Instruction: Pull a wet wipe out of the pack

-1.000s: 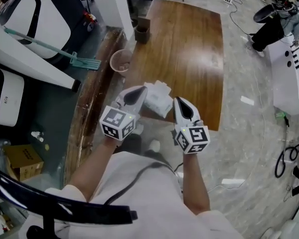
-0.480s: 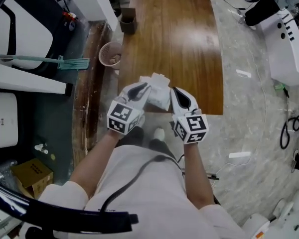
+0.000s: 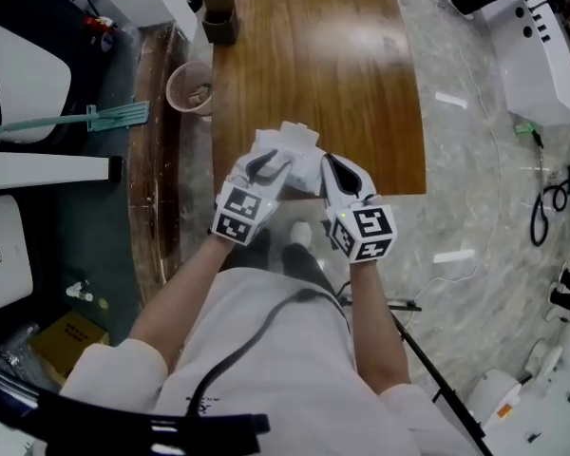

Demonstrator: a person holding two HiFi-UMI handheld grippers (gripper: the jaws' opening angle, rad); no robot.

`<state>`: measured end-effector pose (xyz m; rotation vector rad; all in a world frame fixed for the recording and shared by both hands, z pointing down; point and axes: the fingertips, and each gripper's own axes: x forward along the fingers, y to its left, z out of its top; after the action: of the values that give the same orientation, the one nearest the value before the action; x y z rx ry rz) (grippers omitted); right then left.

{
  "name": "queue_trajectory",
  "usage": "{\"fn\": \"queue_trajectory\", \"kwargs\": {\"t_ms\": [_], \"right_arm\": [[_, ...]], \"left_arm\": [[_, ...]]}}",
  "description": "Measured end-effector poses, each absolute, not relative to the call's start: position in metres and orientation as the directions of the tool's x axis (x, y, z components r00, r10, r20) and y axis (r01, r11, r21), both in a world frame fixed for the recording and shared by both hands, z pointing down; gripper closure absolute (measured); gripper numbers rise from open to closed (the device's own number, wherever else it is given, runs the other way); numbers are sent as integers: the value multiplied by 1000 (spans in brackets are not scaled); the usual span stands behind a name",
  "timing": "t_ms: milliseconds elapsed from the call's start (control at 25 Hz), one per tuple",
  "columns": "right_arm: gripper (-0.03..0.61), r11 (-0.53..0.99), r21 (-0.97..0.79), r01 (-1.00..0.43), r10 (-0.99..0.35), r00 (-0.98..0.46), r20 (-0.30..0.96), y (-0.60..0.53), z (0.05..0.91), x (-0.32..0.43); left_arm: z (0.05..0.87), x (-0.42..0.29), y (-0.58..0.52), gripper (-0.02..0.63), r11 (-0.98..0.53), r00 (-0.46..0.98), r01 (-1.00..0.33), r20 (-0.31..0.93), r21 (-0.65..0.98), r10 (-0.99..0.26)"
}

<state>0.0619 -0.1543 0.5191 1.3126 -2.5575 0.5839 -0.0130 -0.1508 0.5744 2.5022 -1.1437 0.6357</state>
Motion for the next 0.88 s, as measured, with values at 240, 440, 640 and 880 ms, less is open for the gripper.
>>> {"fn": "queue_trajectory", "kwargs": {"t_ms": [240,440,640,880], "right_arm": [[569,501,-254,-827,-726,-562,398,-151,536,57],[566,488,-250,-836,-722,-548,422,-147,544,55],[561,485,-250,-838,-715,-545,439,-148,549,48],[561,484,-252,-838,-706,-545,453,-152,557,37]], "left_arm": [[600,-15,-159,454,-634,552,-770,566,65,-612],[614,-12,-163,457,-648,558,-758,586,72,-587],[621,-15,-168,489,-635,547,-768,597,79,-587],[624,-29,-176,609,-598,543,-791,595,128,-592]]}}
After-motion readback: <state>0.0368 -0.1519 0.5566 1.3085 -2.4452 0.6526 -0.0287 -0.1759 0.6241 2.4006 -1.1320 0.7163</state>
